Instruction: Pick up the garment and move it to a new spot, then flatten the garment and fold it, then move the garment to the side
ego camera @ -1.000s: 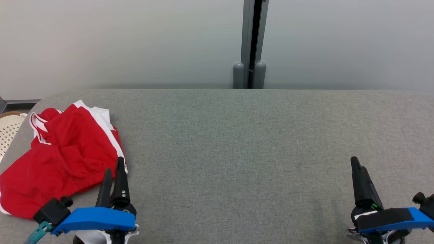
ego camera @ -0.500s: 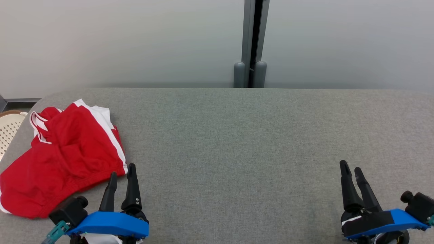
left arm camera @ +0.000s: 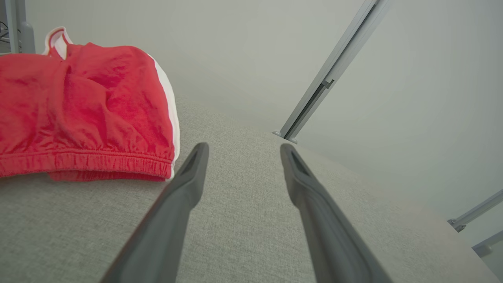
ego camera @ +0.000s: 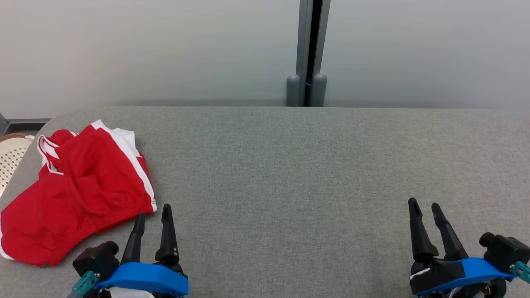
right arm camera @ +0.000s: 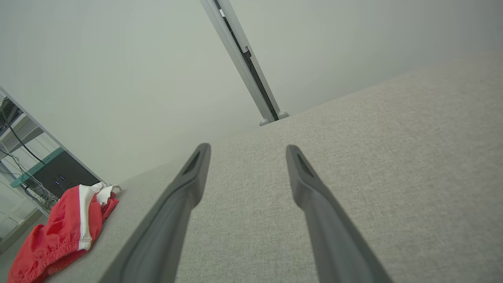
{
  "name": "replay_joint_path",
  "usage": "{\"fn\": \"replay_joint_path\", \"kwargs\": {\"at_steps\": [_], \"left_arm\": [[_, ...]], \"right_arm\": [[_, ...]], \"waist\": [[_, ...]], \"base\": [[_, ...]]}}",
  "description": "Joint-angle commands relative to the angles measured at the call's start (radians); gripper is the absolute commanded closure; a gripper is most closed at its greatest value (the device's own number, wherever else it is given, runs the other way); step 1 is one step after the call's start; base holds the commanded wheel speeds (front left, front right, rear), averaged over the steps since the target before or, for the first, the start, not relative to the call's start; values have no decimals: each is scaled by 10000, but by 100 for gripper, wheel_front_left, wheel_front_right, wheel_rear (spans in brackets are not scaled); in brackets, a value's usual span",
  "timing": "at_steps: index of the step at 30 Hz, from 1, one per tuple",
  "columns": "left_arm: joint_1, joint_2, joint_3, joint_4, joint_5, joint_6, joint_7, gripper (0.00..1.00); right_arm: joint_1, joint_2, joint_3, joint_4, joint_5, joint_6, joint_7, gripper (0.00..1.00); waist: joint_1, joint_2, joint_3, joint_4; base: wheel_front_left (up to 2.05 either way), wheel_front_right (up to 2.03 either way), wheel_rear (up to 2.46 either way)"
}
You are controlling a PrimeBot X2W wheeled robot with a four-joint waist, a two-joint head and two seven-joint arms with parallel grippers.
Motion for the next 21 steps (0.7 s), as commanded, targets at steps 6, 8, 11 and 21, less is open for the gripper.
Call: {"fn": "replay_joint_path", "kwargs": {"at_steps": [6, 8, 11, 21], "left_arm": [[-97, 63, -67, 90, 671, 29, -205, 0], [-100, 64, -79, 131, 848, 42, -243, 0], [-89, 65, -82, 171, 1122, 56, -313, 0], [-83, 65, -153, 277, 1906, 102, -549, 0]], "right_arm": [[42, -83, 26, -96, -655, 20, -209, 0], [54, -84, 32, -95, -872, 20, -245, 0], [89, -87, 38, -88, -1165, 20, -321, 0], [91, -95, -86, 44, -2181, 23, -546, 0]], "waist": [[0, -1, 13, 21], [0, -1, 17, 27], [0, -1, 16, 34], [0, -1, 59, 70]], "base": [[0, 0, 0], [0, 0, 0], [0, 0, 0], [0, 0, 0]]}}
